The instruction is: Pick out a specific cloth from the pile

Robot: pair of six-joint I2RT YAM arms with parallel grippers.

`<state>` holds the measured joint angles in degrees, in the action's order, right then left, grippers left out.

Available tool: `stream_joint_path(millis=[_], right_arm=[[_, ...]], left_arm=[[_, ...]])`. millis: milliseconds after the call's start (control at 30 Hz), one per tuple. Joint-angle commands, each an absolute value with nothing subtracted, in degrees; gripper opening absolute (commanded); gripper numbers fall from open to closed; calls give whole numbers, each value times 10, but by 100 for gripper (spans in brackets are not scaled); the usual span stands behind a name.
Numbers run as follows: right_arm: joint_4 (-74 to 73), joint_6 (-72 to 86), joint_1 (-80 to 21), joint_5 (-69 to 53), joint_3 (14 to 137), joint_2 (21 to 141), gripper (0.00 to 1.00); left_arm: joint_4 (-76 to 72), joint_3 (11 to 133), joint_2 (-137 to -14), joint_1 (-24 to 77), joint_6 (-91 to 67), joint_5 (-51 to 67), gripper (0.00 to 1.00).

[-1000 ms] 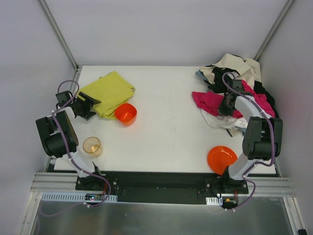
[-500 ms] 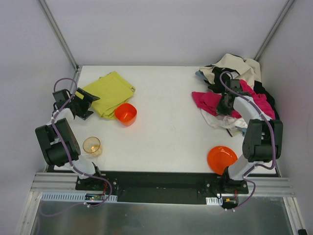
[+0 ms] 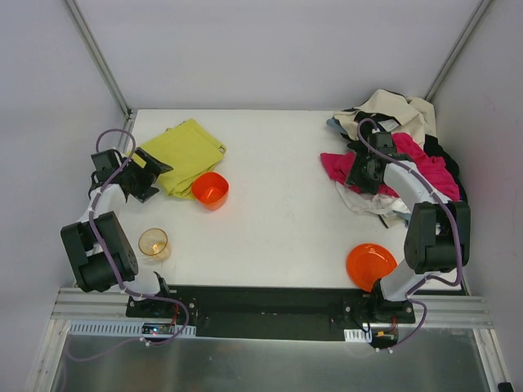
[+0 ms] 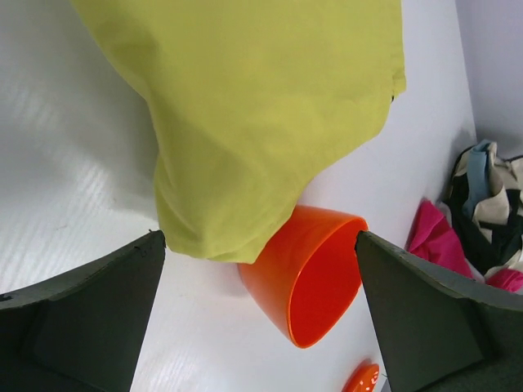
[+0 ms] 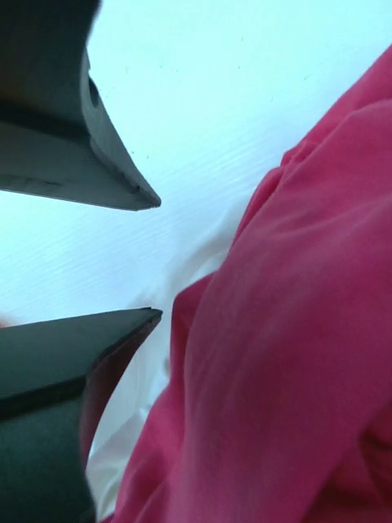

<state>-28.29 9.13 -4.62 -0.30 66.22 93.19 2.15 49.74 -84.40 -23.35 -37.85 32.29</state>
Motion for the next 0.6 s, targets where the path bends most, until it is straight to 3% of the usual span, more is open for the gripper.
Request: stream_joint_path(millis=[0,233,567], right_arm=[[-269,85,-60,-25,662,910,61],[-264,82,-79,-23,666,907,90],[-258,72,-96,-42,679,906,98]], left_arm=[[73,508,-807,-203,-327,302,99],[139,548,-785,-144,-268,229,99],[212,579,-748,-17,-200,63,99]])
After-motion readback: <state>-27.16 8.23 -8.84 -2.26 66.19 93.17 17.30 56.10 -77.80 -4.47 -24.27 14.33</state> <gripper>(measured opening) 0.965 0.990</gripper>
